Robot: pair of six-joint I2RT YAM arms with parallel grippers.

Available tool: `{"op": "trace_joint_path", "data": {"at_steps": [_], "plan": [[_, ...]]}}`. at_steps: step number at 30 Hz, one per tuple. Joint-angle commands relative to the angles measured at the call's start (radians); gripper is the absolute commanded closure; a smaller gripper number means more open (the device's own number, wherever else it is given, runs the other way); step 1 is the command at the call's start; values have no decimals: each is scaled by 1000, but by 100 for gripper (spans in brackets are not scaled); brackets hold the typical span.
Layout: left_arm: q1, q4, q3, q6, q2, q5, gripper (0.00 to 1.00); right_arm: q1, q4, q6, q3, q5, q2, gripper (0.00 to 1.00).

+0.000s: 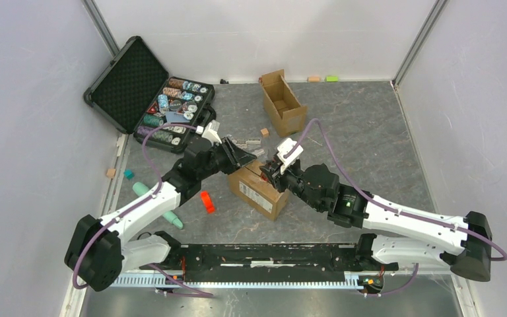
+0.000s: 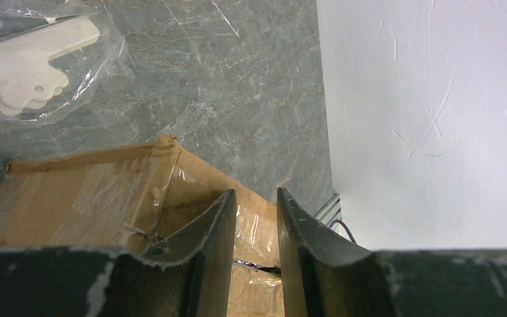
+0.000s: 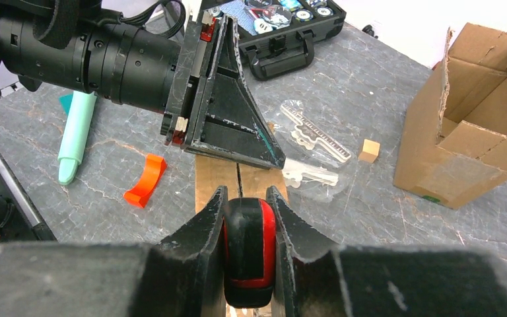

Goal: Unpack the express box

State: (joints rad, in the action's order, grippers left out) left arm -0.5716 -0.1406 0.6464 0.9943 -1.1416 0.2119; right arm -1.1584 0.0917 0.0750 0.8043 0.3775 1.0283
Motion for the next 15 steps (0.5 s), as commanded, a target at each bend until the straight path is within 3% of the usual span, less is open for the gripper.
{"op": "trace_joint_path", "data": {"at_steps": [1, 15], "plan": [[11, 144, -75, -83, -51, -104, 63, -2, -52, 4, 54, 18, -50, 100], [46, 119, -116, -95, -59, -96, 63, -2, -166, 60, 9, 32, -133, 100]]}}
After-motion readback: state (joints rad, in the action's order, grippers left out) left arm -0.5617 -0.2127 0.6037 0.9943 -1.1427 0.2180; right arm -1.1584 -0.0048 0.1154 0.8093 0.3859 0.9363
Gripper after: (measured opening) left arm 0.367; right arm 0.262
